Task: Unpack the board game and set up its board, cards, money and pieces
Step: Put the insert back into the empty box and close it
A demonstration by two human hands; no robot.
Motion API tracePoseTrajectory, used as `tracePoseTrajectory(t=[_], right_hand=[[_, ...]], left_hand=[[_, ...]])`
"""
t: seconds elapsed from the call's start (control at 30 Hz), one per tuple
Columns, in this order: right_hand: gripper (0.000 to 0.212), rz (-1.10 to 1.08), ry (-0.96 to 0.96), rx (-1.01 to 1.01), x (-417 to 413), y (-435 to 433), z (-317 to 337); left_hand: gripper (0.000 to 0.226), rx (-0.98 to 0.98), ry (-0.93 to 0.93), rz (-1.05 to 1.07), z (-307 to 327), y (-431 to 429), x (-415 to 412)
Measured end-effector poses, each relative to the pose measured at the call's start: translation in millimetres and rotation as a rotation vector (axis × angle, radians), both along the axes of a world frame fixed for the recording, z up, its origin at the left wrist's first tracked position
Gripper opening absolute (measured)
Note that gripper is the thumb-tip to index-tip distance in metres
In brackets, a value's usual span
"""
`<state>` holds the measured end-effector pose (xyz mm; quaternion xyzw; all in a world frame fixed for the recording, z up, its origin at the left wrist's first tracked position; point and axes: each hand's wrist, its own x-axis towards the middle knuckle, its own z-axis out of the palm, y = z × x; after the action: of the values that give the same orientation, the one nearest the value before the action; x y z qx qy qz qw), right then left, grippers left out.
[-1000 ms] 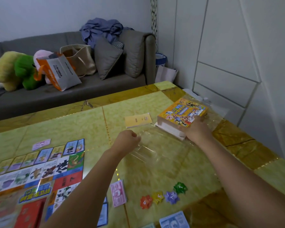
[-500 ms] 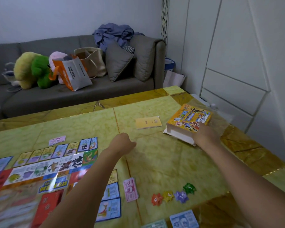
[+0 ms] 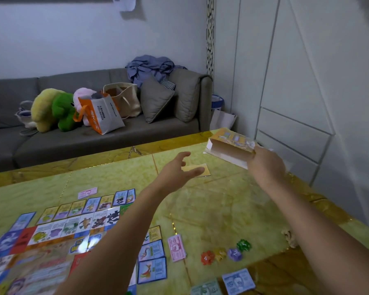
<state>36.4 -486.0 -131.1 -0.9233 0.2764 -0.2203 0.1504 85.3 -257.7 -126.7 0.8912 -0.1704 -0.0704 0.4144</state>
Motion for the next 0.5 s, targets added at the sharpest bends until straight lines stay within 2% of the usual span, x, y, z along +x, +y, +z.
tracePoseTrajectory(t=[0.13,0.23,0.37,0.5], right_hand=[[0.032,0.123,0.009,-0.119,-9,45,22],[0.037,0.21,0.015,-0.155,-16,67,26],[0.047,0.351,0.01,-0.18,-15,77,20],[0.047,0.509,-0.012,-0.115,-11,79,15]], left_hand=[[0.092,-0.074,-0.067,-0.024,19,1,-15],[0.092,-0.127,-0.093,0.053,22,19,-17],[0.077,-0.31,0.052,0.091,22,40,-19],[0.061,-0.257,0.022,0.094,15,55,-16]])
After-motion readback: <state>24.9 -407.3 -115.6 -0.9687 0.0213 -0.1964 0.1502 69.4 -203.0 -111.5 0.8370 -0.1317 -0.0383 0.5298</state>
